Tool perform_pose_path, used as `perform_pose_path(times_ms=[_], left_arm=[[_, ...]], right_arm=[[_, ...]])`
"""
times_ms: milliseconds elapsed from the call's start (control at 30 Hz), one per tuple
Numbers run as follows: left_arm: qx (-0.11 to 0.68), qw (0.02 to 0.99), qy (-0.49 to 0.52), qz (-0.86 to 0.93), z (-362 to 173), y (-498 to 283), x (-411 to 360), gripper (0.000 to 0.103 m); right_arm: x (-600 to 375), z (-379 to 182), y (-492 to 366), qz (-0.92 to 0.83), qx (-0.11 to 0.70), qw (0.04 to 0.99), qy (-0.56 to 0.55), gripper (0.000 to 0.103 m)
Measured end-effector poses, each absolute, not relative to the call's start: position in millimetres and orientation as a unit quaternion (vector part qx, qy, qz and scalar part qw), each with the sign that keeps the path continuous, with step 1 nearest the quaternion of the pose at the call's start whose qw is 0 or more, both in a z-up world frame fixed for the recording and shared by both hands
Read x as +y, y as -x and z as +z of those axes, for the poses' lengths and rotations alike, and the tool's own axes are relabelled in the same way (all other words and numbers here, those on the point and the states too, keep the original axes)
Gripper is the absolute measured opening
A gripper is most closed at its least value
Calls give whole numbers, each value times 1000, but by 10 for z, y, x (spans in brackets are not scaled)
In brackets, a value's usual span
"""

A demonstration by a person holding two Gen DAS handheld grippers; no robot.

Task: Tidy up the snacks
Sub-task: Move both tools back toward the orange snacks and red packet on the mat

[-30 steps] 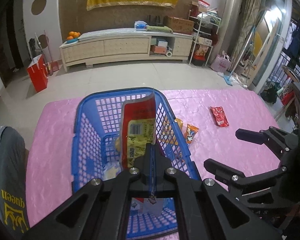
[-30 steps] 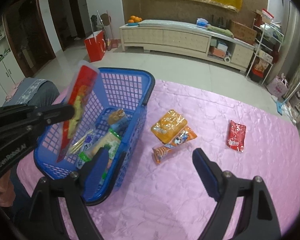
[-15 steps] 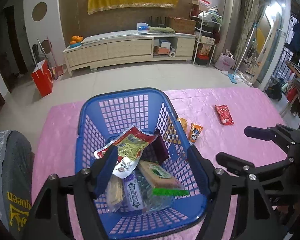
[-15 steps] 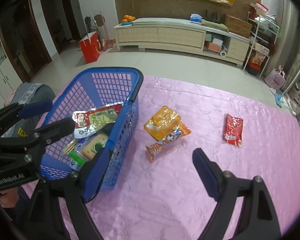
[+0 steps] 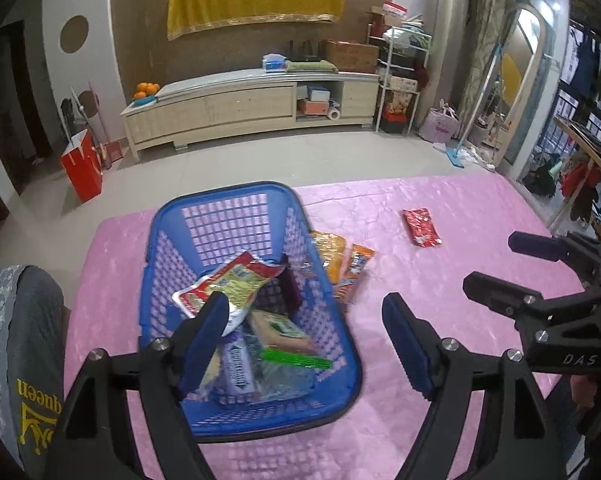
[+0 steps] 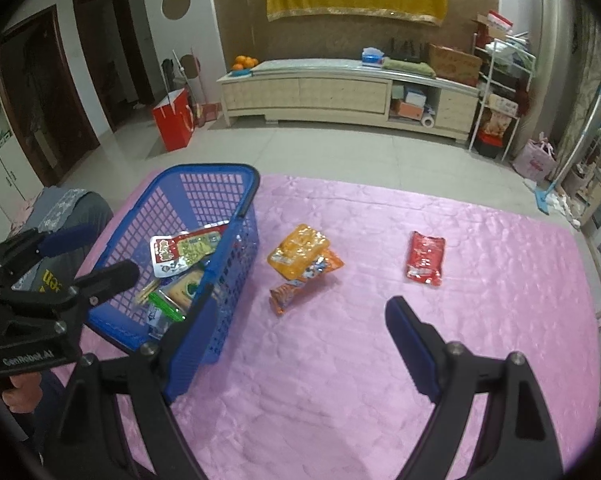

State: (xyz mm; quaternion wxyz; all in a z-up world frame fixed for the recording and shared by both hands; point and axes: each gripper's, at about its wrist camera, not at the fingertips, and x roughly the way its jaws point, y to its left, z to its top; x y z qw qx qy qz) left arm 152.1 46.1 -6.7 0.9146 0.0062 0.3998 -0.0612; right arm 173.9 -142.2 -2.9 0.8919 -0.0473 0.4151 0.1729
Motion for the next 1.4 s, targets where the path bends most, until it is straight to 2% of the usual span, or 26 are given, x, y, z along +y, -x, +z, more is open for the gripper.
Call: perform_pose_path(times_ms=[600, 867, 1067, 1400], left_arm=[[421, 899, -57, -105, -397, -1825, -669, 79], [444, 889, -66, -96, -656, -2077, -901, 79], [446, 885, -108, -80, -976, -2286, -1063, 79], [460, 878, -118, -54, -1413, -2607, -965, 77]], right_arm=[[-2408, -240, -1840, 127, 425, 896, 21, 88], [-2656, -500, -2004, 109, 438, 892, 18, 88], [-2740, -831, -2202, 106, 462, 881, 6, 88], [-2650, -1333, -2535, 102, 493, 864, -3, 88]])
